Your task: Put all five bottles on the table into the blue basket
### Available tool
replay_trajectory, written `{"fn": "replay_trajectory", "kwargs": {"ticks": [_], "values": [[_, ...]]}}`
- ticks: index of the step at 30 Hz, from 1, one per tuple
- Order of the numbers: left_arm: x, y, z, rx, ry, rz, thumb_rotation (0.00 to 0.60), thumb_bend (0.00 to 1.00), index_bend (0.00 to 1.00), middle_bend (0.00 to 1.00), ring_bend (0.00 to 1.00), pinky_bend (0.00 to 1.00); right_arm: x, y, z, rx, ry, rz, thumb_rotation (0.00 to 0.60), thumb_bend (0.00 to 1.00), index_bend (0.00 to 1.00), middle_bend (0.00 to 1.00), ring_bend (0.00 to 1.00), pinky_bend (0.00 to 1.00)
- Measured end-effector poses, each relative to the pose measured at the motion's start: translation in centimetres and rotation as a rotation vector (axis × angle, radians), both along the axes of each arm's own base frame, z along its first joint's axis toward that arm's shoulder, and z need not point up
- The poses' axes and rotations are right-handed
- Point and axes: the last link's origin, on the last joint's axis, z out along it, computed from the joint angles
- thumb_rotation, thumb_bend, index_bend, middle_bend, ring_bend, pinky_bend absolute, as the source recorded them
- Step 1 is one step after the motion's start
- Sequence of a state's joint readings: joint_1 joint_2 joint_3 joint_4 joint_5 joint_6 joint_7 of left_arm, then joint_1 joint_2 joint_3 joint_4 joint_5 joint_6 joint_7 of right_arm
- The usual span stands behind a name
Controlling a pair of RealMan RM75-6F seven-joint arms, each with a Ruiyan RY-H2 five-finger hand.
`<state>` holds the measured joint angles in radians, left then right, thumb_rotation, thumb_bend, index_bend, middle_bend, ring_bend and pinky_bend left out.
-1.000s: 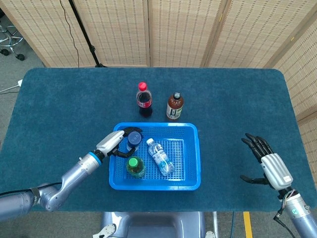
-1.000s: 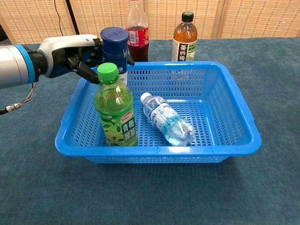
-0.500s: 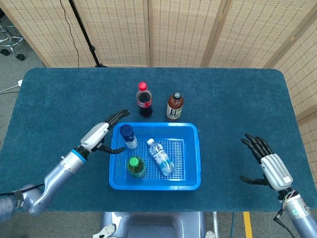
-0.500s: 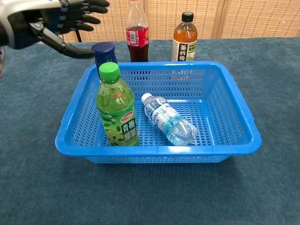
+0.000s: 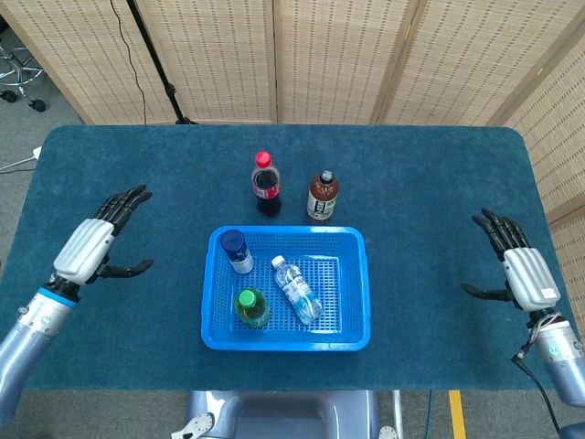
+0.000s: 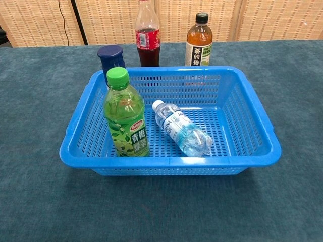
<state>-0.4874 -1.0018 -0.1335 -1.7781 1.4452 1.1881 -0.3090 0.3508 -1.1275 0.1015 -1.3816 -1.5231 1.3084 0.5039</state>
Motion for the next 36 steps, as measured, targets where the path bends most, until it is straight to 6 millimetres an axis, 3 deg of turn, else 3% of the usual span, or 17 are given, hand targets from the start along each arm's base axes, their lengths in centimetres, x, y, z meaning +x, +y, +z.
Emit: {"fn": "replay_trajectory", "kwargs": {"ticks": [7, 14, 23, 36], "values": [[-5.3, -3.5, 2.9, 0.142, 0.165, 0.224, 0.6, 0.21, 0.0, 0.0, 0.0, 0.0, 1.9, -3.9, -0.7, 0.106, -0.135, 0.008, 0.6, 0.0, 0.0, 0.0, 0.0, 0.0], [-7.9, -5.1, 4.3, 0.215, 0.176, 0.372, 0.6, 0.21, 0.0, 0.0, 0.0, 0.0, 5.0, -8.0, -3.2, 0.217, -0.271, 0.016, 0.6, 0.0, 0.0, 0.0, 0.0, 0.0], [-8.9, -5.8, 4.3, 0.228, 0.164, 0.403, 0.6, 0.21, 0.0, 0.0, 0.0, 0.0, 8.0, -12.9, -6.9, 0.327, -0.401, -0.001, 0.6, 0.0, 0.0, 0.0, 0.0, 0.0], [-9.0, -5.5, 4.1, 0.23, 0.179, 0.384, 0.6, 0.21, 0.0, 0.0, 0.0, 0.0, 11.6, -17.6, -12.1, 0.351, -0.477, -0.058, 0.6, 0.0, 0.0, 0.0, 0.0, 0.0]]}}
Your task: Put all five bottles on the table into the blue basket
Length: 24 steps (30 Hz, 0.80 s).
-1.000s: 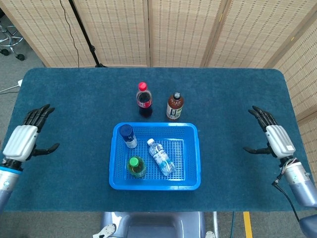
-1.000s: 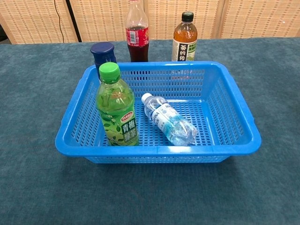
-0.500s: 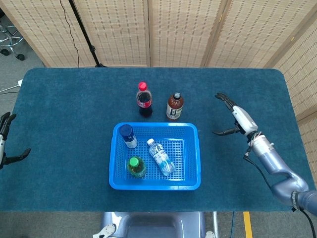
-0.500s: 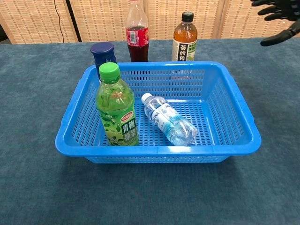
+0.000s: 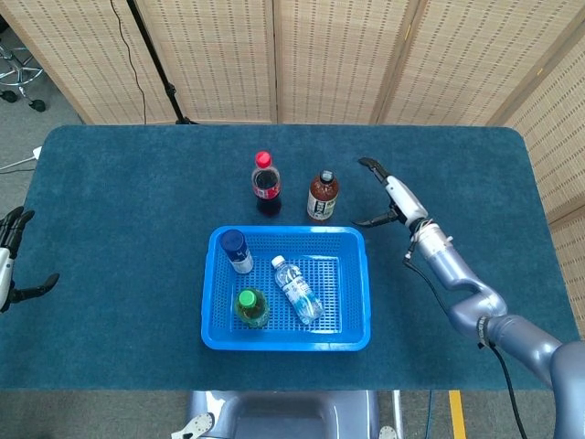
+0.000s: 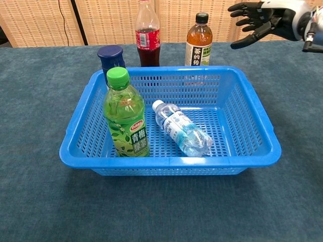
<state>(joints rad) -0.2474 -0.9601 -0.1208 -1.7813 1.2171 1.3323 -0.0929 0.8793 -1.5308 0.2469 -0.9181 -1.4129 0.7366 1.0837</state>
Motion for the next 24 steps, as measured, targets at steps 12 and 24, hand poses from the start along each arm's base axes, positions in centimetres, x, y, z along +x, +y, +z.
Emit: {"fn": "replay_trajectory", "kwargs": {"ticks": [12, 24], "values": [[-0.6, 0.2, 0.1, -0.002, -0.001, 0.033, 0.6, 0.21, 0.0, 0.0, 0.0, 0.0, 3.6, -2.1, -4.9, 0.05, -0.002, -0.03, 0.6, 0.0, 0.0, 0.0, 0.0, 0.0], [-1.0, 0.4, 0.2, -0.005, -0.014, 0.046, 0.6, 0.21, 0.0, 0.0, 0.0, 0.0, 5.2, -3.7, -7.3, -0.008, -0.089, -0.128, 0.6, 0.04, 0.57, 0.68, 0.55, 0.31]]}}
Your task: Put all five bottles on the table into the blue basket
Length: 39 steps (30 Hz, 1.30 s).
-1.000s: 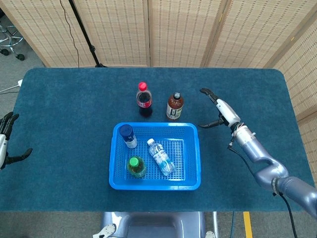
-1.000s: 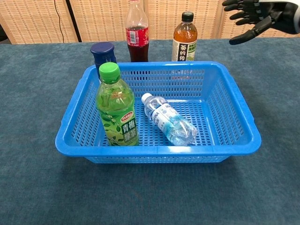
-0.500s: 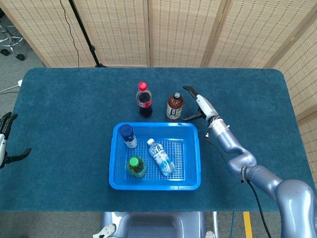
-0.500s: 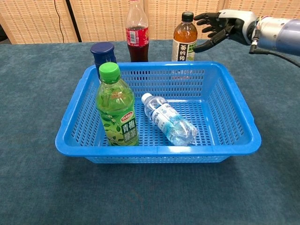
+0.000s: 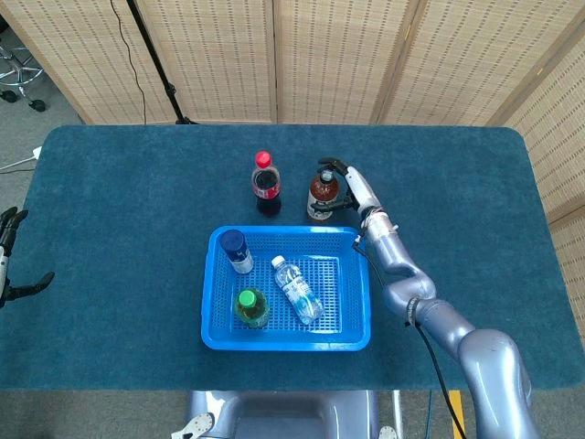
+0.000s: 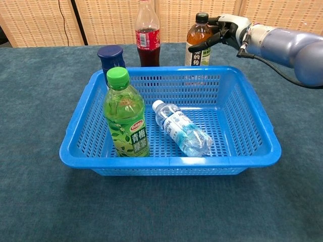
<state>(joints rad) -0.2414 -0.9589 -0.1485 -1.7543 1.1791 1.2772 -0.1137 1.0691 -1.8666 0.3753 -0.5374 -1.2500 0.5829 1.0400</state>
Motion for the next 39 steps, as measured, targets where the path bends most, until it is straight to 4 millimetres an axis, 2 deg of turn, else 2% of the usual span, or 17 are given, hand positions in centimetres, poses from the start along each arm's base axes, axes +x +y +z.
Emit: {"fn": "replay_trajectory", "kwargs": {"ticks": [3, 4, 11, 17, 20, 23, 28, 33, 36, 39], "values": [[0.0, 0.0, 0.0, -0.002, -0.002, -0.002, 0.6, 0.21, 0.0, 0.0, 0.0, 0.0, 0.0, 0.0, 0.0, -0.03, 0.007, -0.002, 0.6, 0.22, 0.63, 0.73, 0.6, 0.42], [0.0, 0.0, 0.0, -0.003, -0.004, -0.002, 0.6, 0.21, 0.0, 0.0, 0.0, 0.0, 0.0, 0.0, 0.0, -0.039, 0.004, -0.002, 0.6, 0.24, 0.63, 0.73, 0.6, 0.43], [0.0, 0.0, 0.0, -0.018, -0.012, -0.008, 0.6, 0.21, 0.0, 0.0, 0.0, 0.0, -0.1, 0.2, 1.5, -0.108, -0.037, 0.028, 0.6, 0.28, 0.63, 0.73, 0.61, 0.45], [0.1, 0.2, 0.0, -0.031, -0.02, -0.017, 0.6, 0.21, 0.0, 0.0, 0.0, 0.0, 0.2, 0.8, 4.8, -0.181, -0.098, 0.098, 0.6, 0.31, 0.63, 0.73, 0.61, 0.45], [0.2, 0.1, 0.0, -0.032, -0.021, -0.026, 0.6, 0.21, 0.0, 0.0, 0.0, 0.0, 0.4, 1.8, 6.8, -0.195, -0.137, 0.134, 0.6, 0.32, 0.63, 0.73, 0.61, 0.45], [0.3, 0.1, -0.2, -0.04, -0.019, -0.031, 0.6, 0.21, 0.0, 0.0, 0.0, 0.0, 0.7, 3.4, 8.8, -0.197, -0.181, 0.172, 0.6, 0.33, 0.63, 0.73, 0.61, 0.45], [0.7, -0.1, -0.5, -0.05, -0.012, -0.046, 0.6, 0.21, 0.0, 0.0, 0.0, 0.0, 1.3, 7.6, 12.1, -0.171, -0.236, 0.216, 0.6, 0.33, 0.63, 0.73, 0.61, 0.45], [0.9, -0.3, -0.7, -0.056, -0.011, -0.049, 0.6, 0.21, 0.0, 0.0, 0.0, 0.0, 0.4, 11.9, 15.0, -0.164, -0.219, 0.213, 0.6, 0.34, 0.63, 0.73, 0.61, 0.45], [0.9, -0.3, -0.7, -0.055, -0.013, -0.048, 0.6, 0.21, 0.0, 0.0, 0.0, 0.0, 0.0, 13.8, 15.0, -0.151, -0.18, 0.206, 0.6, 0.34, 0.63, 0.74, 0.61, 0.45], [0.9, -0.4, -0.7, -0.056, -0.013, -0.05, 0.6, 0.21, 0.0, 0.0, 0.0, 0.0, -0.4, 14.8, 14.0, -0.136, -0.124, 0.214, 0.6, 0.34, 0.63, 0.74, 0.61, 0.45]]}}
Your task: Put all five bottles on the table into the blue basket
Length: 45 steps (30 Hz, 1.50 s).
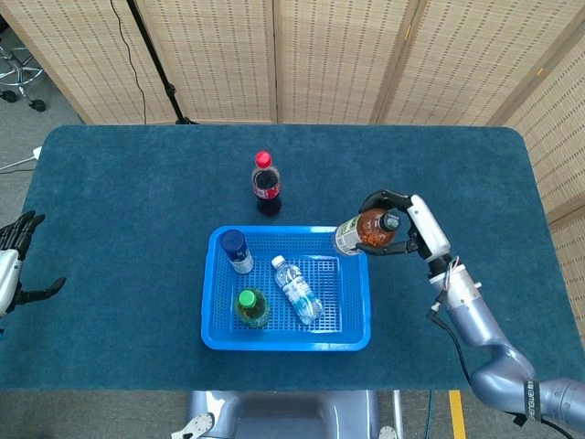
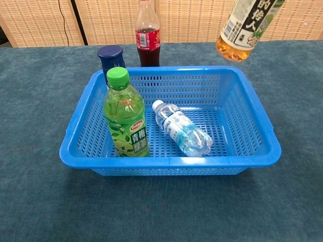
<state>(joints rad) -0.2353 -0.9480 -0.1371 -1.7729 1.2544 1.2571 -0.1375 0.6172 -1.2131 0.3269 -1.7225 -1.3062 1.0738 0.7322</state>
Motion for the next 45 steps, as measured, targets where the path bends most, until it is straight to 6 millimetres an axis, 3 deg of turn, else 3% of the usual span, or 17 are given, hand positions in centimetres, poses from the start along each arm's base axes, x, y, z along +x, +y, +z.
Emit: {"fn": "replay_trajectory", "kwargs": {"ticks": [7, 14, 16, 18, 20, 23, 35, 40, 45], "values": [[-0.1, -0.1, -0.1, -0.011, -0.001, 0.001, 0.6, 0.21, 0.0, 0.0, 0.0, 0.0, -0.7, 0.2, -3.9, 0.067, 0.07, -0.009, 0.6, 0.34, 0.63, 0.74, 0.61, 0.42], [-0.1, -0.1, -0.1, -0.015, -0.002, 0.004, 0.6, 0.21, 0.0, 0.0, 0.0, 0.0, -0.5, 0.4, -6.2, 0.107, 0.107, -0.006, 0.6, 0.34, 0.6, 0.71, 0.58, 0.39], [-0.1, -0.1, -0.1, -0.019, -0.002, 0.004, 0.6, 0.21, 0.0, 0.0, 0.0, 0.0, -0.5, 0.5, -6.4, 0.11, 0.115, 0.0, 0.6, 0.27, 0.51, 0.6, 0.51, 0.34], [-0.1, -0.1, -0.1, -0.021, -0.003, 0.003, 0.6, 0.21, 0.0, 0.0, 0.0, 0.0, -0.6, 0.6, -6.6, 0.115, 0.127, 0.019, 0.6, 0.13, 0.36, 0.42, 0.36, 0.25], [-0.1, -0.2, -0.1, -0.023, -0.002, 0.001, 0.6, 0.21, 0.0, 0.0, 0.0, 0.0, -0.6, 0.8, -6.7, 0.126, 0.143, 0.043, 0.6, 0.01, 0.17, 0.18, 0.15, 0.12], [-0.1, -0.2, -0.1, -0.032, 0.006, -0.002, 0.6, 0.21, 0.0, 0.0, 0.0, 0.0, -0.9, 1.2, -6.8, 0.16, 0.166, 0.076, 0.6, 0.0, 0.04, 0.01, 0.0, 0.01], [0.0, -0.4, -0.2, -0.043, -0.009, -0.018, 0.6, 0.21, 0.0, 0.0, 0.0, 0.0, -1.6, 1.9, -4.6, 0.151, 0.161, 0.121, 0.6, 0.0, 0.0, 0.0, 0.0, 0.0], [0.0, -0.5, -0.1, -0.042, -0.027, -0.034, 0.6, 0.21, 0.0, 0.0, 0.0, 0.0, -1.6, 0.6, -2.6, 0.077, 0.125, 0.097, 0.6, 0.0, 0.0, 0.0, 0.0, 0.0], [0.0, -0.7, 0.0, -0.041, -0.026, -0.041, 0.6, 0.21, 0.0, 0.0, 0.0, 0.0, -2.1, -2.0, -0.6, -0.007, 0.126, 0.043, 0.6, 0.0, 0.0, 0.0, 0.0, 0.0]]}}
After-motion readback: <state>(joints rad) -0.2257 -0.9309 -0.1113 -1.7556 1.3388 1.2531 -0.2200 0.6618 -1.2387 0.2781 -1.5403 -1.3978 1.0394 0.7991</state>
